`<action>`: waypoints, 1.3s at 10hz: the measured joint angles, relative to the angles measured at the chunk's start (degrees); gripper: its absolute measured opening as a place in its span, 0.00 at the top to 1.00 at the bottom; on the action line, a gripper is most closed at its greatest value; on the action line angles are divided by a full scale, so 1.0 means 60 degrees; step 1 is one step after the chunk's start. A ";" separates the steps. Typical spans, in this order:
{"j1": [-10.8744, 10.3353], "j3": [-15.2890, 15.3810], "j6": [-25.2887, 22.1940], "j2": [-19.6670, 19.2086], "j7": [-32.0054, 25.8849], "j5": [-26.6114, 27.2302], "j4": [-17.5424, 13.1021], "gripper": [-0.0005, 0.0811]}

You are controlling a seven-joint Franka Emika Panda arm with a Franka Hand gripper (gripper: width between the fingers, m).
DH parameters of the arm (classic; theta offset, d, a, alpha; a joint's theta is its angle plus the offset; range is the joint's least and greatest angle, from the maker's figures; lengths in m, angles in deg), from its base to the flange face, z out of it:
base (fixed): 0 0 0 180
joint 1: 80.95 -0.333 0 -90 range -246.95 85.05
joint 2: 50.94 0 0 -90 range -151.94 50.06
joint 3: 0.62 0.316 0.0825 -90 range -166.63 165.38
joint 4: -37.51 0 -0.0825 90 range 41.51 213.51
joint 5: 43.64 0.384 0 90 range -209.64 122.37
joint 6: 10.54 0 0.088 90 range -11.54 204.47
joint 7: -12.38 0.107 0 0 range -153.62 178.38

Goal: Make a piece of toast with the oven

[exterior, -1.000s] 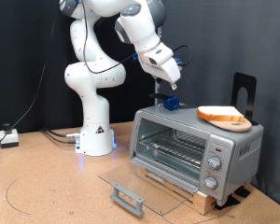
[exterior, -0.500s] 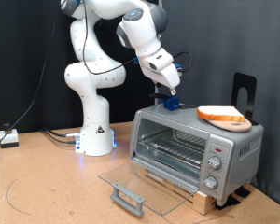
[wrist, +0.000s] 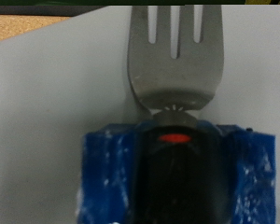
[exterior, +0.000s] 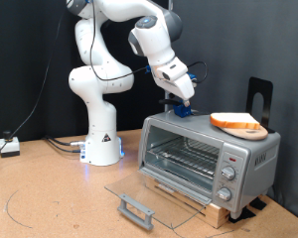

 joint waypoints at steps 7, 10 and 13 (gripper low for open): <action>-0.0005 0.0644 0.0558 -0.0658 -0.0001 0.0601 0.0003 0.00; -0.0005 0.0740 0.0684 -0.0795 -0.0007 0.0692 0.0002 0.00; -0.0005 0.0748 0.0699 -0.0904 -0.0015 0.0787 -0.0020 0.14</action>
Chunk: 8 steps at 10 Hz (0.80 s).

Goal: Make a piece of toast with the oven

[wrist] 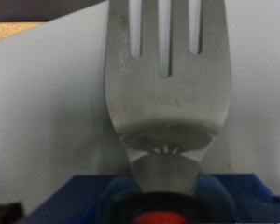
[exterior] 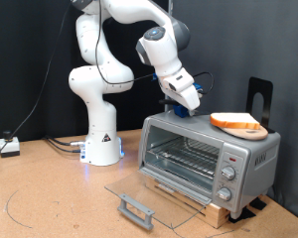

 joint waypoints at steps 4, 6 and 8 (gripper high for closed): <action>0.0000 -0.0005 -0.0002 -0.0003 0.0000 0.0019 -0.0012 0.45; 0.0000 -0.0029 -0.0009 -0.0004 0.0001 0.0107 -0.0014 0.45; -0.0001 -0.0199 -0.0166 0.0043 -0.0027 0.0284 -0.0096 0.45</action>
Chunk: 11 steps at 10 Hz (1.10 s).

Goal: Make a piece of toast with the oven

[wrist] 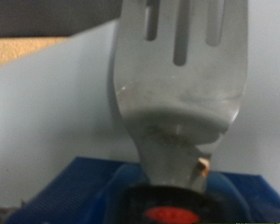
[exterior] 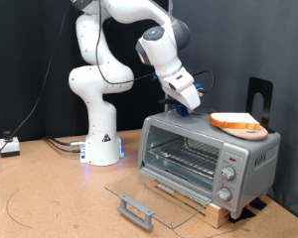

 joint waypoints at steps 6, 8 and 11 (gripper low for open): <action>0.0027 -0.0994 -0.0770 0.0812 -0.0379 0.0136 -0.0239 0.43; 0.0417 -0.1304 -0.0342 0.0883 -0.0781 -0.0035 -0.0182 0.43; 0.1425 -0.1704 -0.0323 0.0896 -0.0568 -0.0868 -0.0241 0.43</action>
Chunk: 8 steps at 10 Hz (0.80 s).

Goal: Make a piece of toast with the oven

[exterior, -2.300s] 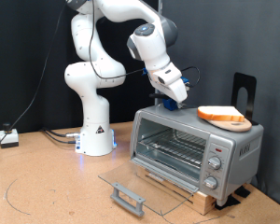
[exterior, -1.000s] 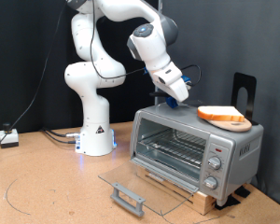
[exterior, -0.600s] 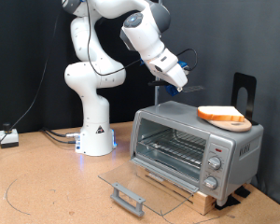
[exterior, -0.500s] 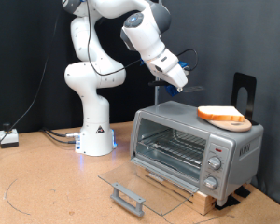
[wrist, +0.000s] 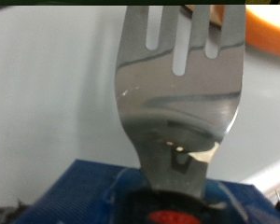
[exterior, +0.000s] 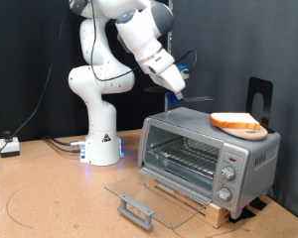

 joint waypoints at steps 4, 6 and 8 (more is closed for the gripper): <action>0.1384 -0.0470 0.0150 -0.0003 0.0572 -0.0476 0.0025 0.43; 0.1818 -0.0892 -0.0320 -0.0144 0.0355 -0.0950 -0.0052 0.43; 0.1816 -0.0793 -0.0358 -0.0155 0.0358 -0.1143 -0.0085 0.43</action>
